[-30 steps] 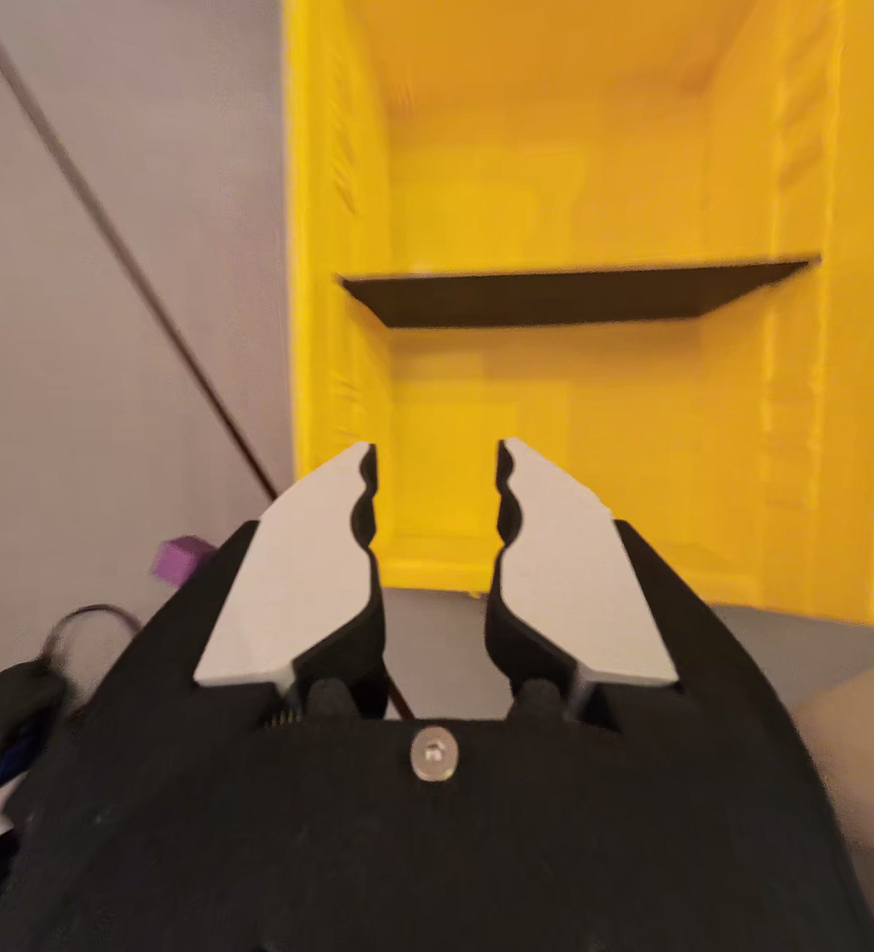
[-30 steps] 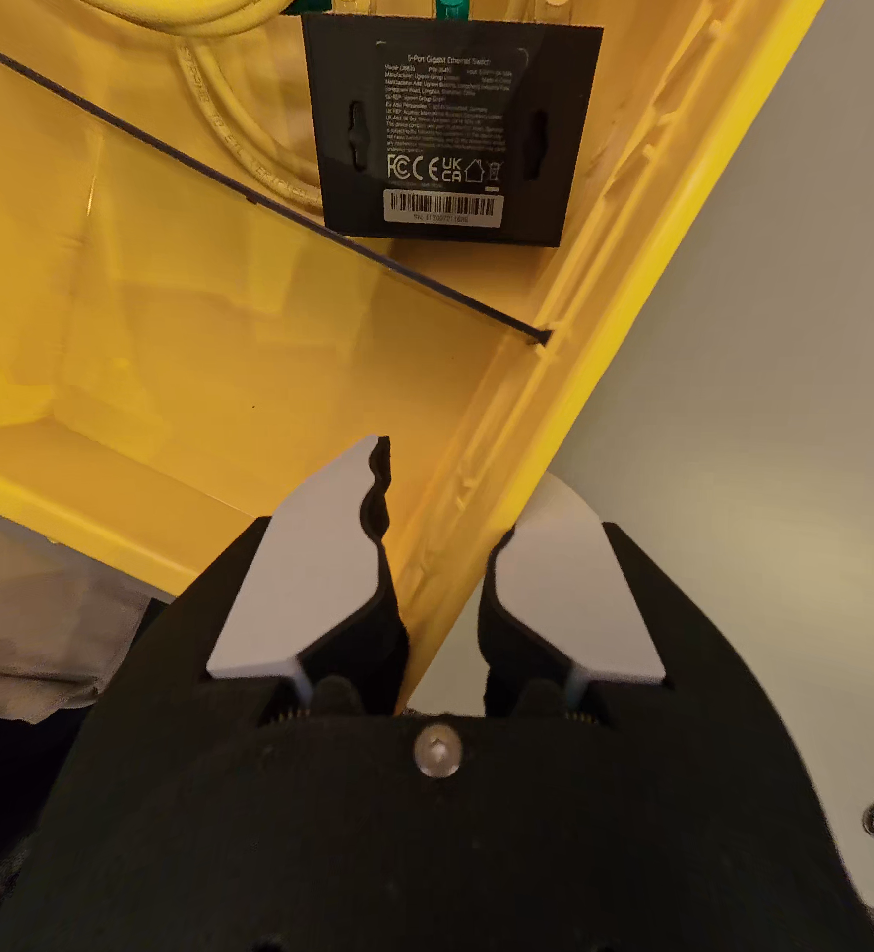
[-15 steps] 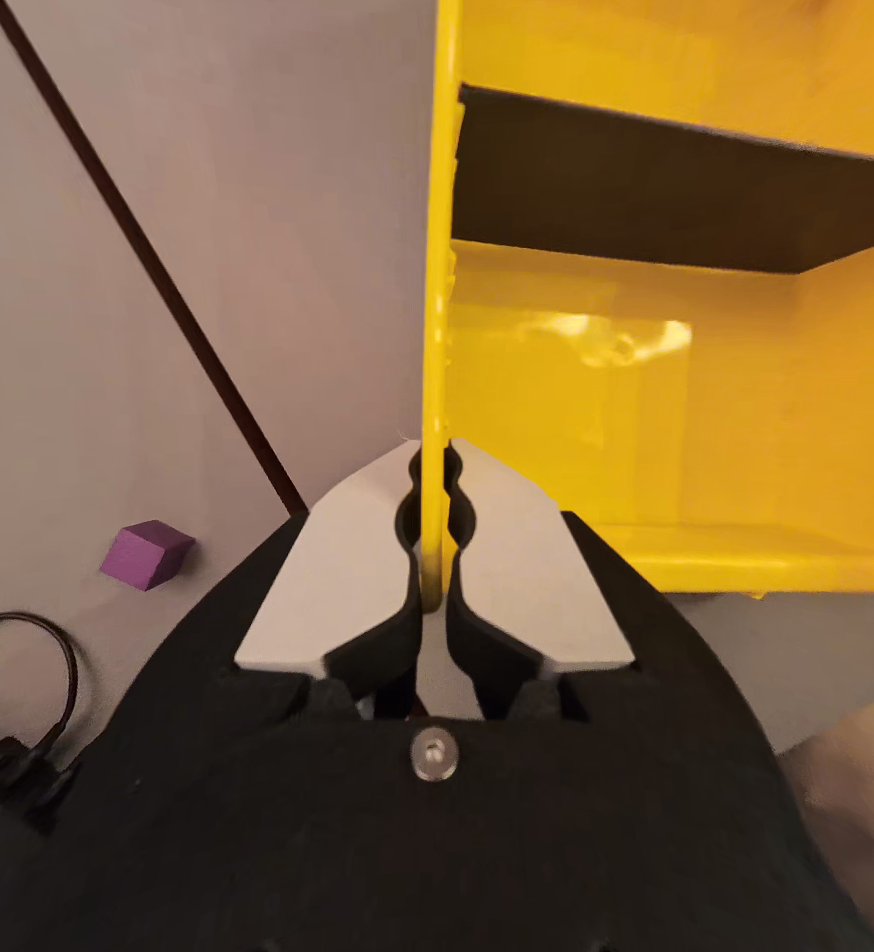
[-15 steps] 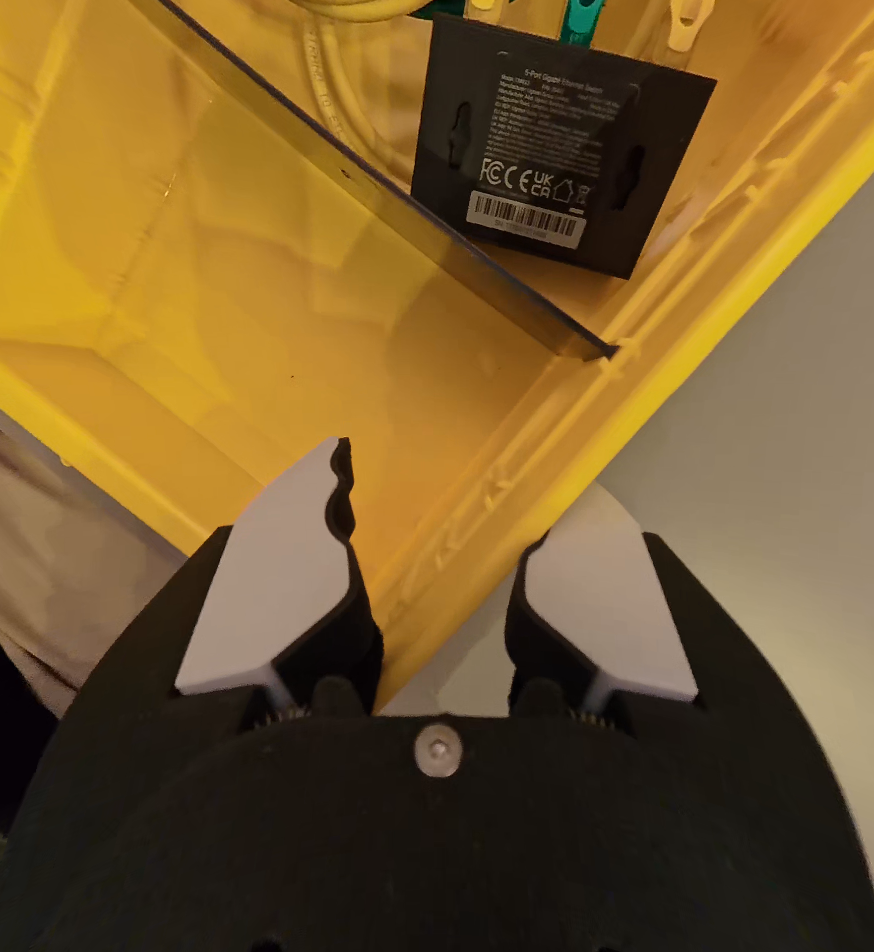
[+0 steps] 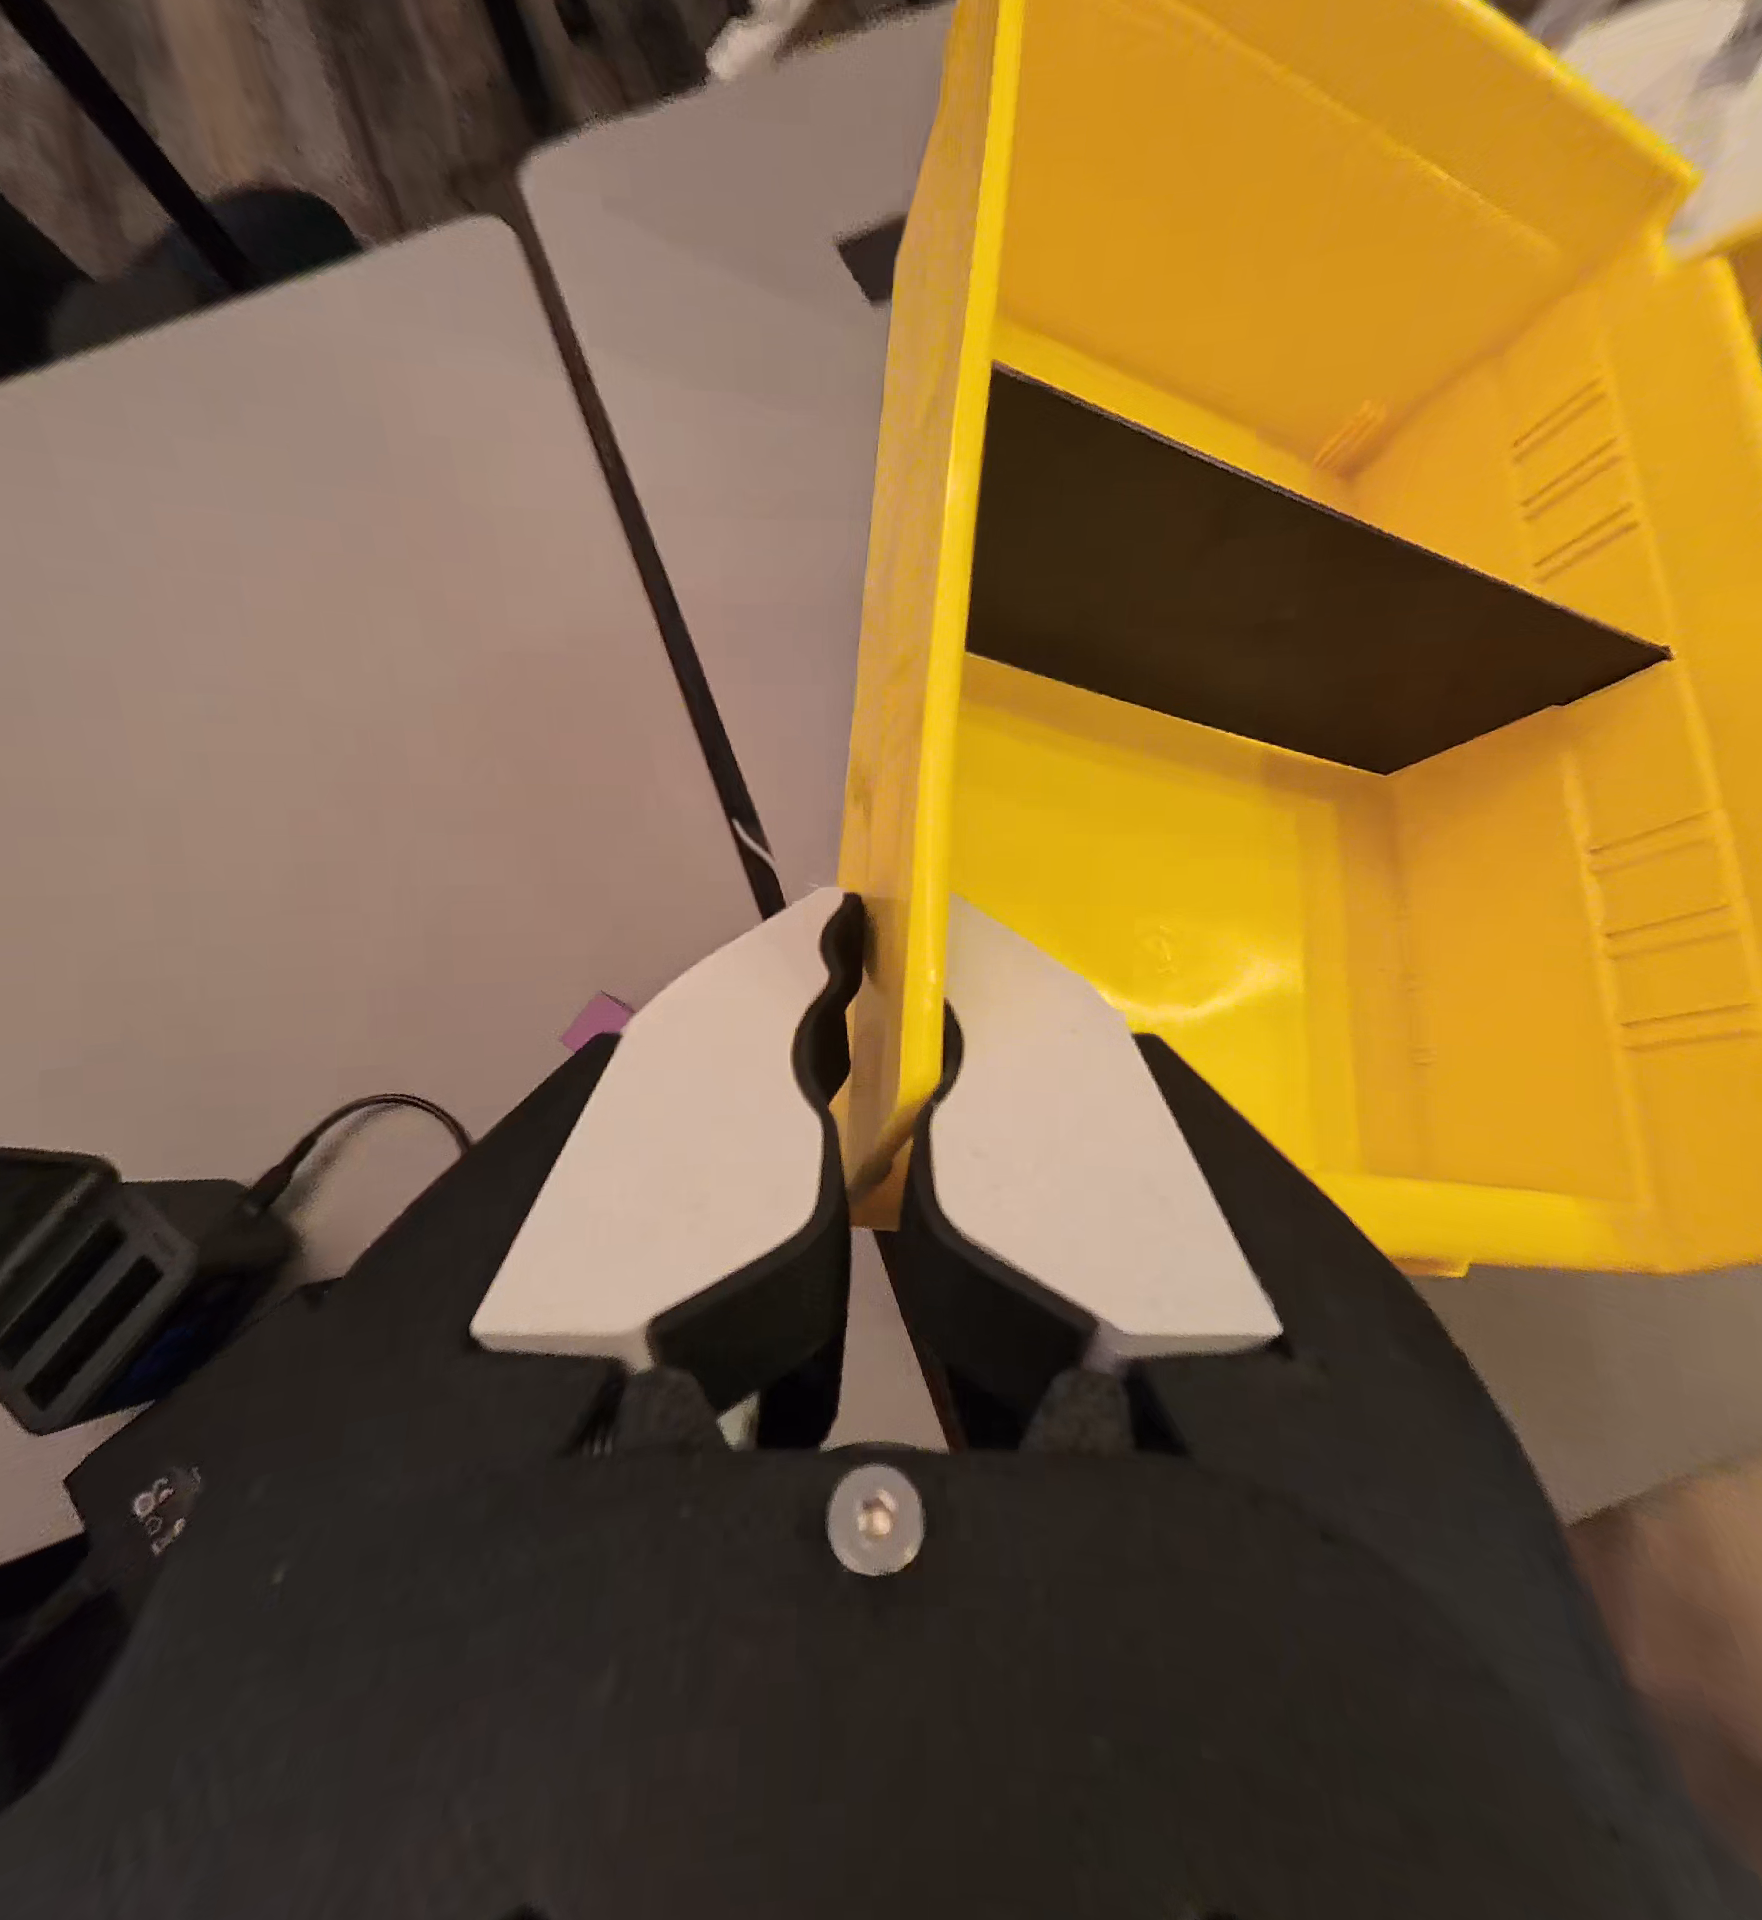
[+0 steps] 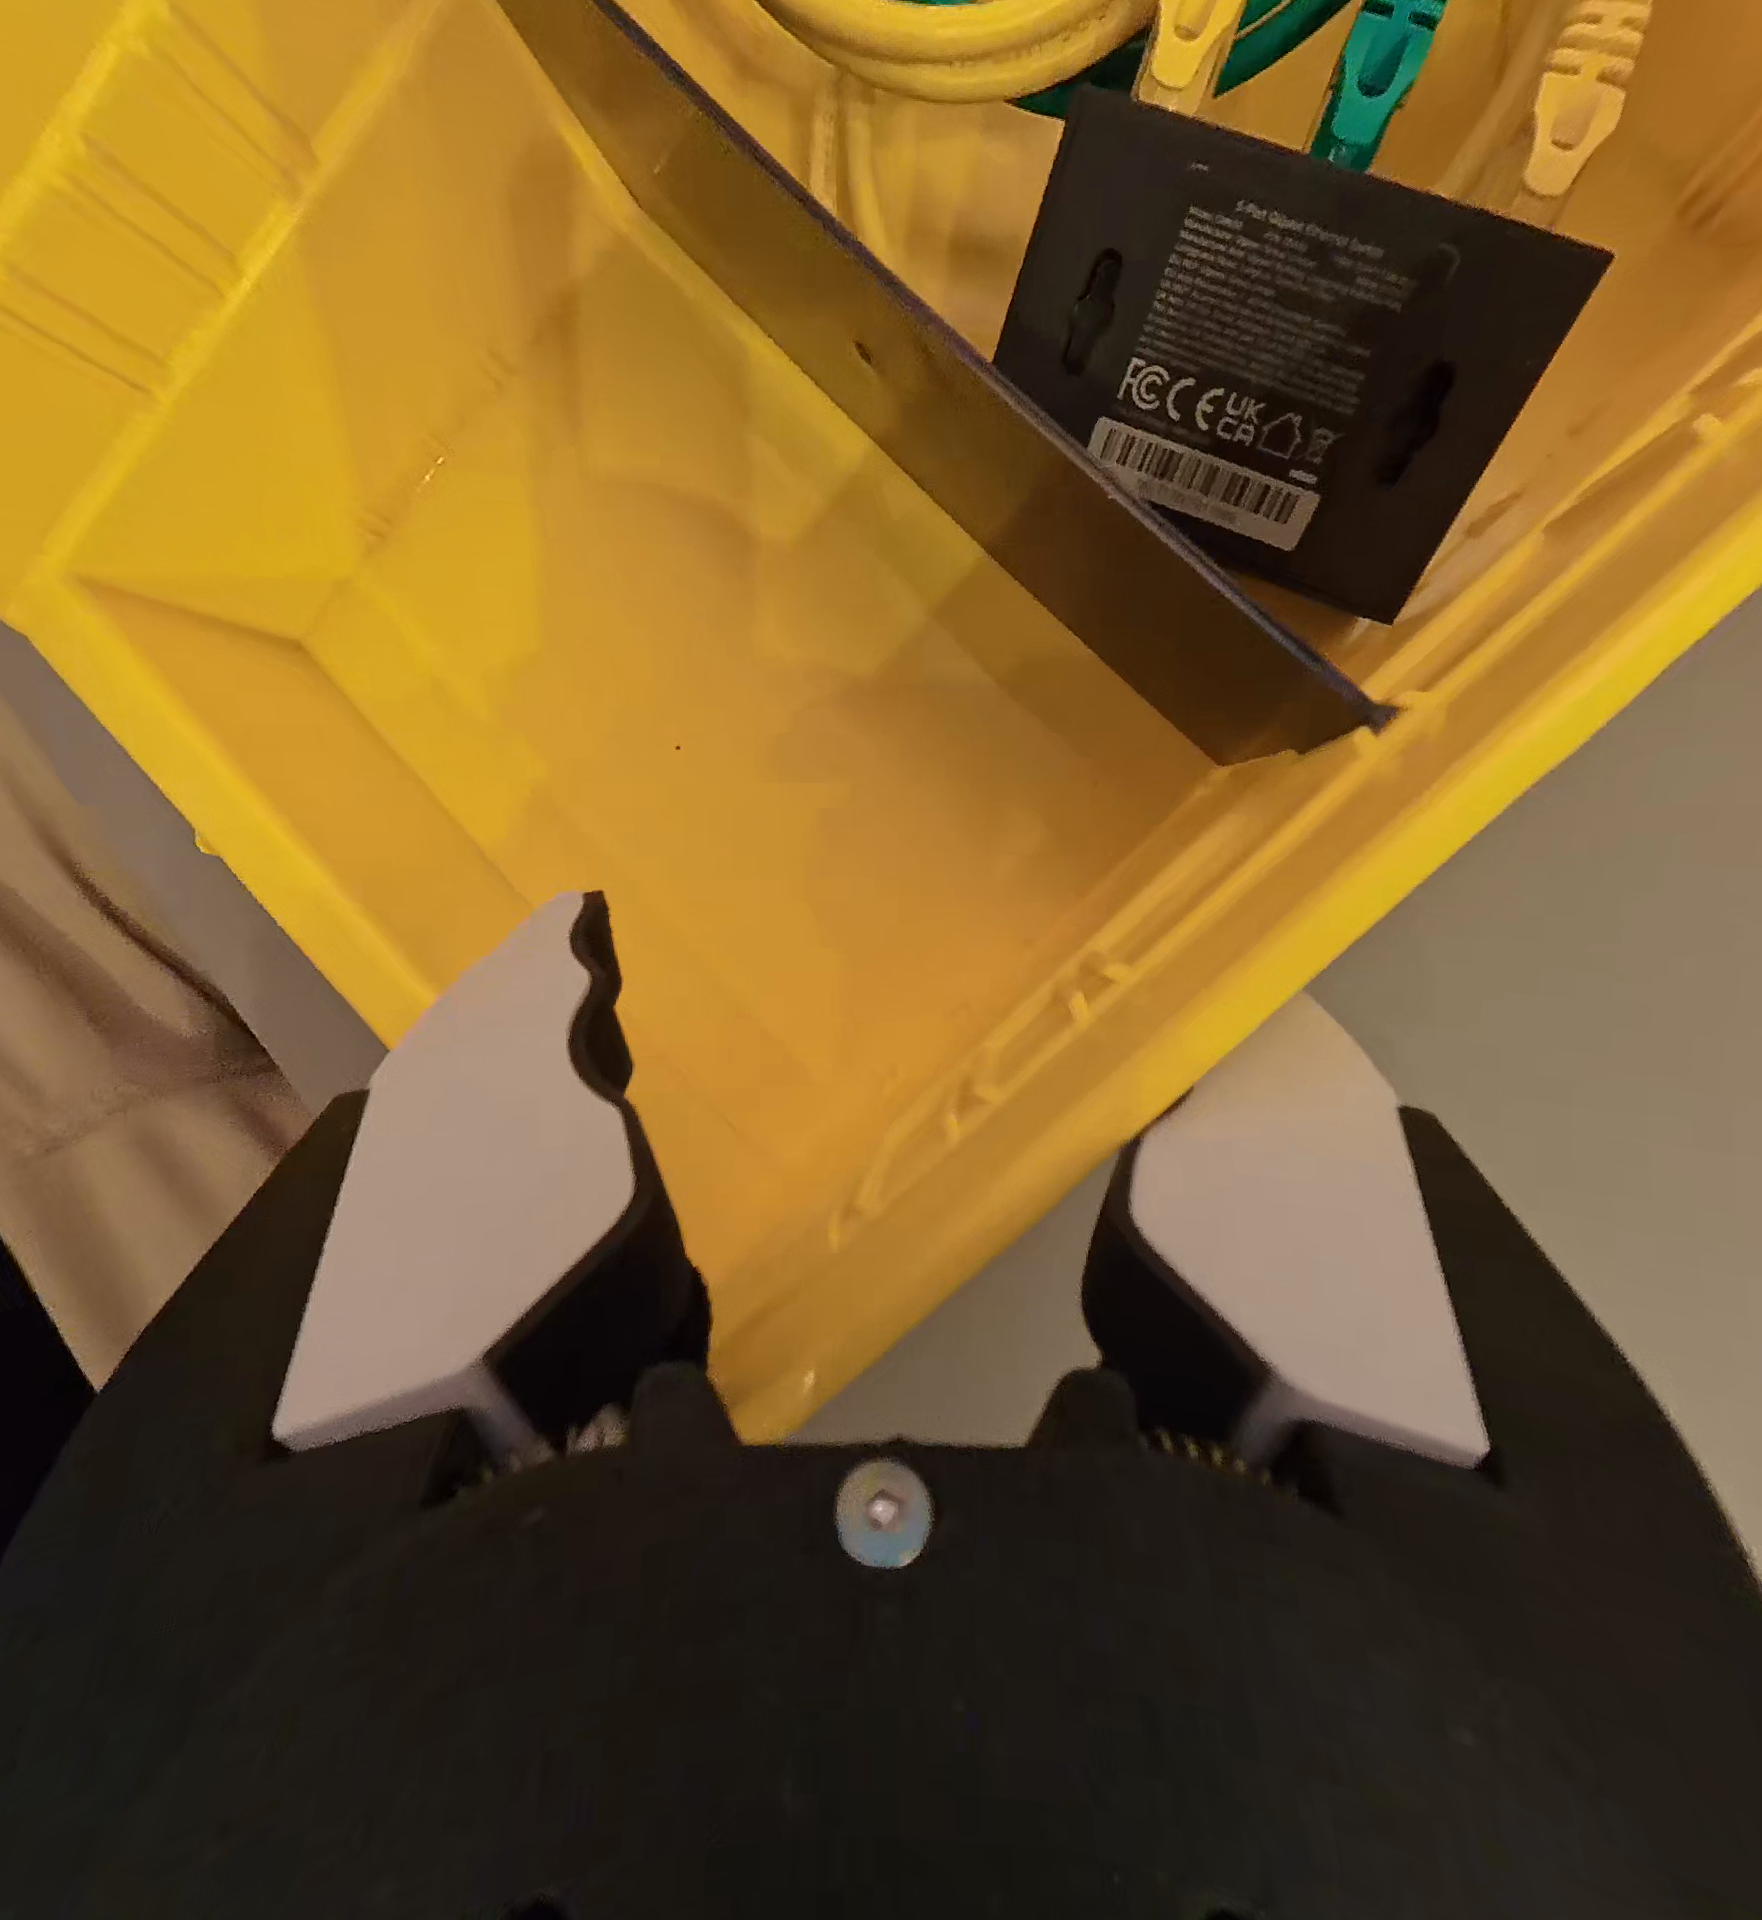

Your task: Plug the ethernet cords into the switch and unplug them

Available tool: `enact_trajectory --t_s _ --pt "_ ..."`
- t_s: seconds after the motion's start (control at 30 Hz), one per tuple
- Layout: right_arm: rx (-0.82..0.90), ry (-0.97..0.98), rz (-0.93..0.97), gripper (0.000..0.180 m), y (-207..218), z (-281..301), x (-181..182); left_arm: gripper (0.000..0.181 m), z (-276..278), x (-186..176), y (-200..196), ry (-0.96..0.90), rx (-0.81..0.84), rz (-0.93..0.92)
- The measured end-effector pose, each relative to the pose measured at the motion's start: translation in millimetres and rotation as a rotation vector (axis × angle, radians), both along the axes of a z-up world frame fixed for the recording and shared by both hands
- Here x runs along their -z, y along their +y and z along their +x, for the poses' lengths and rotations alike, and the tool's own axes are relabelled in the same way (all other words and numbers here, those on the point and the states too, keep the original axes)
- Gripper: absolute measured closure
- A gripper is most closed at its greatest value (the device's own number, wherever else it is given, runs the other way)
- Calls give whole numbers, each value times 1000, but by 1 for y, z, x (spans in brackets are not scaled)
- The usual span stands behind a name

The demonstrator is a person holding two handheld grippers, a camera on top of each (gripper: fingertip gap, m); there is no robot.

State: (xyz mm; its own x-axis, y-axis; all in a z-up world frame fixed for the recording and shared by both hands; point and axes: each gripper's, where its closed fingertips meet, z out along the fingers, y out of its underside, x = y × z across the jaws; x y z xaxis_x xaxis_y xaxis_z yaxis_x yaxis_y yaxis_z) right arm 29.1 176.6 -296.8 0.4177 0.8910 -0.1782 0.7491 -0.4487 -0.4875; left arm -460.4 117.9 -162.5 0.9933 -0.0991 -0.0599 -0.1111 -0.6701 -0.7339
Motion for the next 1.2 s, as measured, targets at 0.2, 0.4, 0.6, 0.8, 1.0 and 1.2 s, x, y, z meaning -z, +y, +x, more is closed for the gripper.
enact_trajectory --t_s 0.2,0.4,0.6,0.8,1.0,1.2 --pt "-68 44 37 69 -18 -50 9 175 -13 -63 -5 -46 -90 254" --pt "-140 183 -83 47 -45 -106 1 176 22 -118 -7 -75 -51 411" --pt "-203 447 -248 41 -61 -104 -49 176 108 -139 11 -183 110 488" --pt "-40 829 -14 47 -22 -19 -153 175 233 -116 48 -242 301 436" --pt "177 1015 31 58 -27 65 -182 175 354 -68 94 -171 459 304" --pt "437 873 70 64 -13 110 -131 174 445 -13 131 -179 556 142"
